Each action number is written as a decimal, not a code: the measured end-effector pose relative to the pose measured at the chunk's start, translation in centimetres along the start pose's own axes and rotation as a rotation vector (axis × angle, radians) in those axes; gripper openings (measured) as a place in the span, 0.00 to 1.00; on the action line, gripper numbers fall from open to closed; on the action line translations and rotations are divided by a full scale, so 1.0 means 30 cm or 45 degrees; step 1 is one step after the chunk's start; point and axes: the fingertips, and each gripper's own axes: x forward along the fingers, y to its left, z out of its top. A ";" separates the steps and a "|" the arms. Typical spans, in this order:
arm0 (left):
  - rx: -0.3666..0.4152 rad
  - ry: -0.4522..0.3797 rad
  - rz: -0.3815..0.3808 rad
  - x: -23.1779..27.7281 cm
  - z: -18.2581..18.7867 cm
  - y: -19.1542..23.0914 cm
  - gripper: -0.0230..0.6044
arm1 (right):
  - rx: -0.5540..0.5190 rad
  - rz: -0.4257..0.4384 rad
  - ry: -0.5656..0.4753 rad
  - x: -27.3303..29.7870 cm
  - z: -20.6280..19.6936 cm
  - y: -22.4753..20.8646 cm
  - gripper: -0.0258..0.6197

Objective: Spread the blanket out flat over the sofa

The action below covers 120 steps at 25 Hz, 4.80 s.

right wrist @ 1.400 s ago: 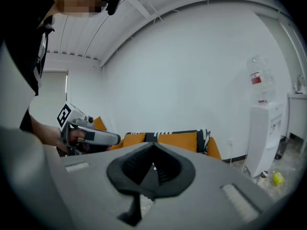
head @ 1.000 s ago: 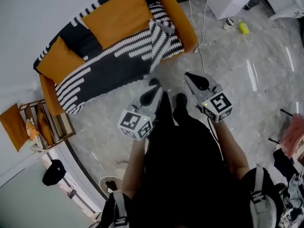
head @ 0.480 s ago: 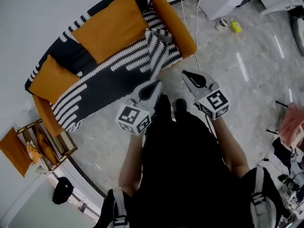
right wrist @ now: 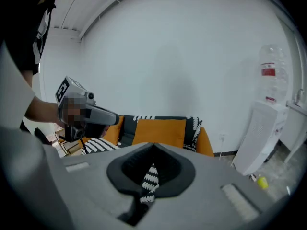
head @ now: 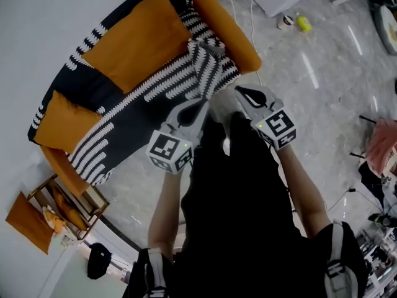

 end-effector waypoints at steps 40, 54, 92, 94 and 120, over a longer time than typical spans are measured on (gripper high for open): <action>-0.373 0.191 0.364 0.561 -0.355 0.786 0.05 | 0.115 0.320 0.471 1.146 -0.641 -0.637 0.15; -0.437 0.201 0.412 0.570 -0.440 0.847 0.05 | 0.074 0.388 0.657 1.325 -0.868 -0.640 0.20; -0.452 0.200 0.413 0.462 -0.614 0.851 0.05 | -0.007 0.259 0.859 1.466 -1.100 -0.639 0.12; -0.459 0.200 0.410 0.467 -0.612 0.844 0.05 | -0.008 0.273 0.873 1.454 -1.094 -0.639 0.09; -0.329 0.153 0.272 0.290 -0.664 0.536 0.05 | 0.040 0.031 0.552 1.019 -0.948 -0.410 0.07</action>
